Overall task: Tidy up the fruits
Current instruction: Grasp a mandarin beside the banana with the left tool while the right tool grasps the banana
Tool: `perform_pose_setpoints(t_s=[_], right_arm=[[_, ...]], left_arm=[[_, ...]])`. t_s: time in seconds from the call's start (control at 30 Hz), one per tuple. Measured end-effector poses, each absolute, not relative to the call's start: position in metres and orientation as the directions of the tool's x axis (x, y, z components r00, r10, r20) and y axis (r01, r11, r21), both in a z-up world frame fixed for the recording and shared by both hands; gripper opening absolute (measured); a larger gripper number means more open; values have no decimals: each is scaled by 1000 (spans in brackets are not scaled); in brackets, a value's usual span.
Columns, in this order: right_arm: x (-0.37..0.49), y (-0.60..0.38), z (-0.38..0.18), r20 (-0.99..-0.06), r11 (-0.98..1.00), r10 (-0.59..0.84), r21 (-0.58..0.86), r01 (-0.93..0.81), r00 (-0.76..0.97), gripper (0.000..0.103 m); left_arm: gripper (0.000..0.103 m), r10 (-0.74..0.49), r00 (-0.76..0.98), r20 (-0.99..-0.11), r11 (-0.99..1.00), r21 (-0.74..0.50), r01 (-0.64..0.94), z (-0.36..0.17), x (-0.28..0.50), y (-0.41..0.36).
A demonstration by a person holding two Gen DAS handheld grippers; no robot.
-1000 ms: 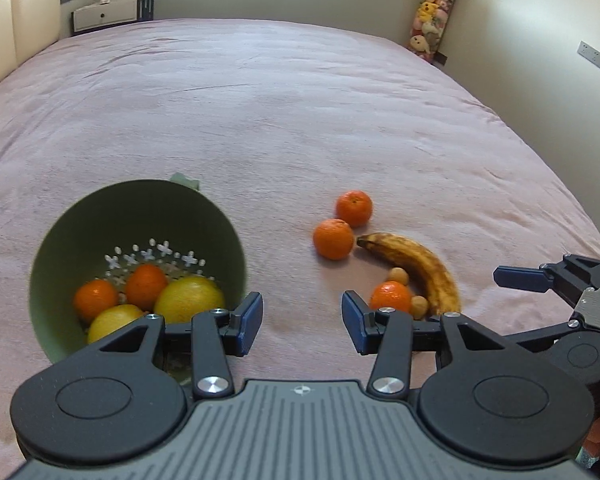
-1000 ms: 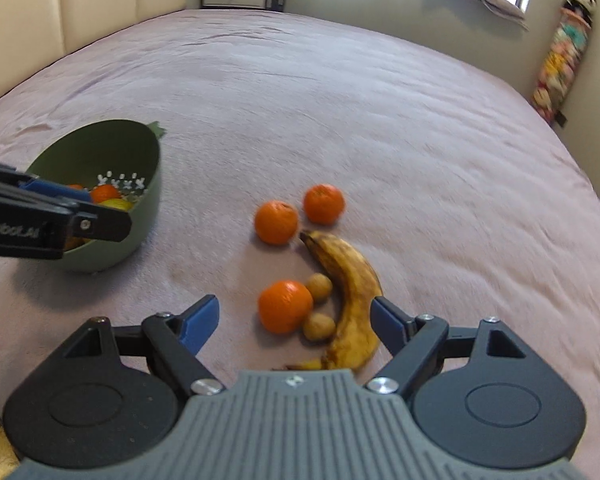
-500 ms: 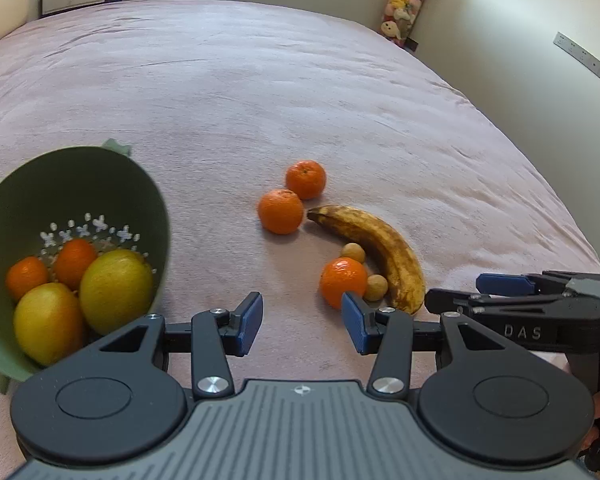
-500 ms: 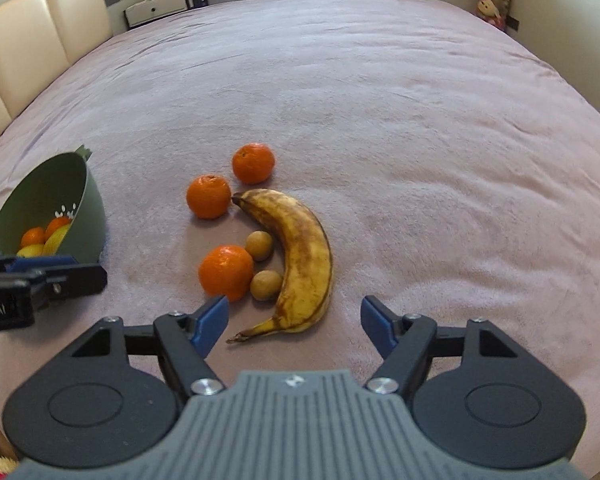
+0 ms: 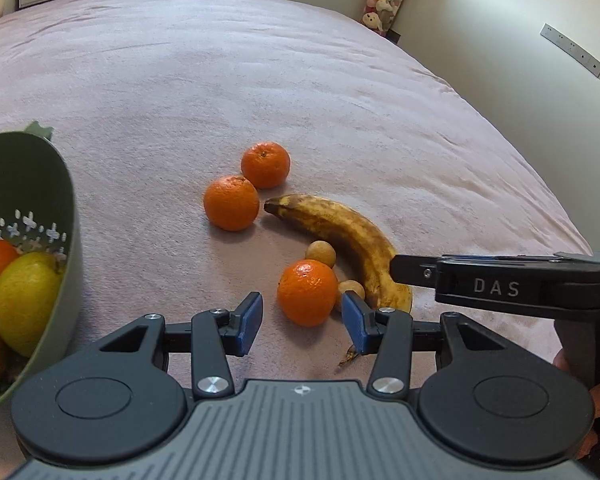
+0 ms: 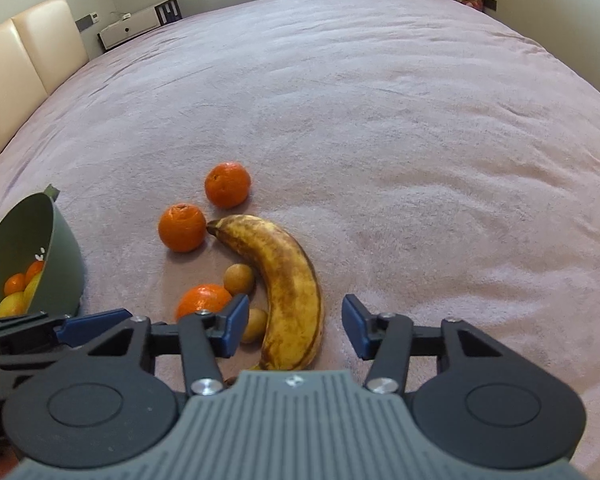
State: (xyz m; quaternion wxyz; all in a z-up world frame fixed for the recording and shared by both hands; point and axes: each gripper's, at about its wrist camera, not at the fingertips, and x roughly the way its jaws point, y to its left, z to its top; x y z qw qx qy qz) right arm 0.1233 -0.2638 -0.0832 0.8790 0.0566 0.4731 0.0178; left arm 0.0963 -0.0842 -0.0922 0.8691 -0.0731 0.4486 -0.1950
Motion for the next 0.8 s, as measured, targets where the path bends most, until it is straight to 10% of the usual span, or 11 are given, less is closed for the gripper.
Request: perform_pose_setpoints(t_s=[0.8], right_arm=[[163,-253,-118,-854,997,78,79,-21,514,50]], left_arm=[[54,-463,432,-774,884,-366,290,-123,122,-98]])
